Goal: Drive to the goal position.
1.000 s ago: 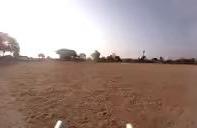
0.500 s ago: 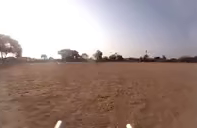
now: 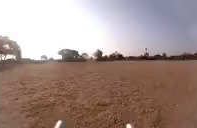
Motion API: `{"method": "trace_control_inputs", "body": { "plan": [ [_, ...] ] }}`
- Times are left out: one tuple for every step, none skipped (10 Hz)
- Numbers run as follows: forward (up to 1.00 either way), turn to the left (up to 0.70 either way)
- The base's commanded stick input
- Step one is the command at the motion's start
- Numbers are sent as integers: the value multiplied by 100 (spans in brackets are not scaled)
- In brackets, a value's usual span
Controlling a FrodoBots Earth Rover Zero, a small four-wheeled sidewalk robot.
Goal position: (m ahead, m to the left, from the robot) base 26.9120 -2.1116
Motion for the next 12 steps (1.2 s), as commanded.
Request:
{"method": "trace_control_inputs", "body": {
  "plan": [
    [70,0],
    [70,0],
    [70,0],
    [70,0],
    [70,0],
    [70,0],
    [70,0],
    [70,0],
    [70,0],
    [70,0],
    [70,0],
    [70,0]
  ]
}}
